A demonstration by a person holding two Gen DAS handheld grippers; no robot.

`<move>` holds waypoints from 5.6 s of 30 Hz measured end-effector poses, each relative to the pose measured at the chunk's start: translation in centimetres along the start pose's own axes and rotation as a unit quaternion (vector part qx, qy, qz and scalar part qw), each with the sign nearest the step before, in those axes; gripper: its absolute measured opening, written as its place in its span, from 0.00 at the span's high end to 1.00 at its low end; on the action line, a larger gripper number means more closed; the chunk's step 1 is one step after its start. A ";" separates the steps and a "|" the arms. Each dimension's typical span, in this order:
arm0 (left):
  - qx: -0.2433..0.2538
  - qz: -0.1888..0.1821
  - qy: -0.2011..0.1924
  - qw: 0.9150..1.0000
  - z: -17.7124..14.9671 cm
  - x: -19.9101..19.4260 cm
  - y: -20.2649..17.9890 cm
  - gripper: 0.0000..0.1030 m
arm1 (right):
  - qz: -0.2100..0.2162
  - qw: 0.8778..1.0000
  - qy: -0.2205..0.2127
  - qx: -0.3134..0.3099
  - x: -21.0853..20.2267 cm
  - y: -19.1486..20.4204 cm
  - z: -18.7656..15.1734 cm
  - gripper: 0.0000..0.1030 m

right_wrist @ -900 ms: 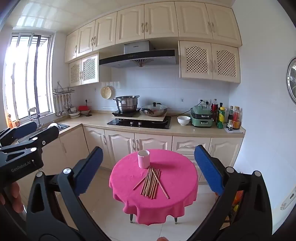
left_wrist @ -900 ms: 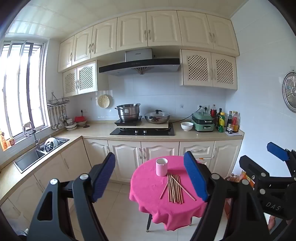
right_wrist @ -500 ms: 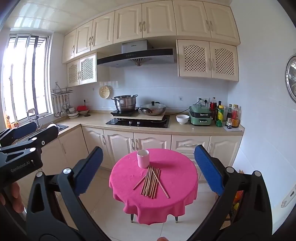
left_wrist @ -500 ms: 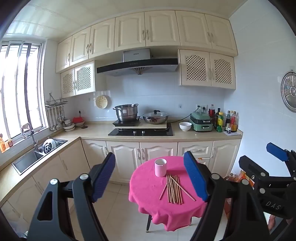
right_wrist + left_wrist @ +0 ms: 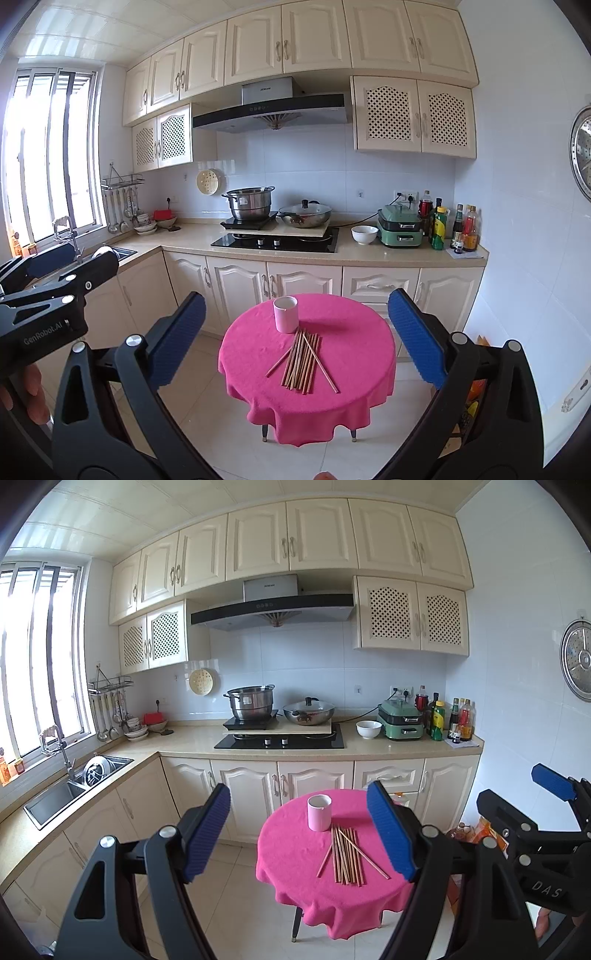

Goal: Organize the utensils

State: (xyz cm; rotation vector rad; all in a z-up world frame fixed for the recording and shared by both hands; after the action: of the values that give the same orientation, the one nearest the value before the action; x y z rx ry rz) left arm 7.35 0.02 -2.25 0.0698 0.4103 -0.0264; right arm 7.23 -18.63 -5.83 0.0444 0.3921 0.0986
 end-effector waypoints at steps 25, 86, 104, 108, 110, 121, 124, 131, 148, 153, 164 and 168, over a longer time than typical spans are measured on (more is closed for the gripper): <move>0.001 0.004 0.002 1.000 -0.3 0.1 -0.2 0.27 | 0.003 1.000 0.010 0.003 0.2 0.4 -0.8 0.06; 0.014 -0.013 0.031 0.999 -1.3 4.2 3.2 0.27 | -0.011 0.999 0.038 0.018 3.1 3.3 -0.9 0.06; 0.010 -0.025 0.077 0.997 -2.4 11.8 4.8 0.27 | -0.010 0.996 0.088 0.029 9.7 3.6 -1.5 0.06; 0.006 -0.031 0.106 0.994 -3.0 15.5 4.5 0.27 | -0.015 0.993 0.110 0.035 13.1 1.6 -1.9 0.06; 0.003 -0.033 0.124 0.992 -3.5 17.7 4.3 0.27 | -0.012 0.991 0.129 0.041 15.8 0.2 -2.5 0.06; -0.006 -0.058 0.318 0.946 -10.3 38.4 -0.6 0.27 | 0.021 0.950 0.310 0.004 36.4 -7.5 -9.7 0.23; 0.004 -0.058 0.382 0.922 -13.0 44.1 -3.0 0.27 | 0.045 0.925 0.377 0.005 41.7 -9.5 -12.9 0.44; -0.005 -0.069 0.457 0.887 -17.6 51.7 -5.6 0.28 | 0.114 0.866 0.486 -0.027 50.9 -9.8 -19.7 0.67; -0.015 -0.090 0.539 0.837 -24.2 58.8 -8.6 0.41 | 0.160 0.811 0.558 -0.068 57.4 -7.2 -25.7 0.85; 0.000 -0.106 0.538 0.836 -24.4 60.8 -10.1 0.43 | 0.149 0.815 0.553 -0.091 56.9 -6.8 -25.7 0.93; 0.010 -0.116 0.538 0.835 -25.0 65.6 -11.3 0.66 | 0.137 0.826 0.547 0.025 56.9 -10.1 -24.3 0.94; 0.021 -0.124 0.537 0.834 -25.1 66.7 -12.4 0.66 | 0.139 0.825 0.545 0.052 56.8 -10.5 -24.1 0.94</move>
State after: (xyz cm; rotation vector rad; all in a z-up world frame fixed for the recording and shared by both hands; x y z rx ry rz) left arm 57.99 -11.30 -52.65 0.0705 1.5559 -0.2615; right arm 51.07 -22.58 -50.30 0.1554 1.5501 0.3984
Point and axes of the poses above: each gripper's, at about its wrist camera, not at the fingertips, and x roughly the way its jaws point, y to its left, z to its top, the point moved 7 cm from there along x, roughly the way its jaws point, and after that the axes turned 6 degrees about y, right-handed, at the moved point
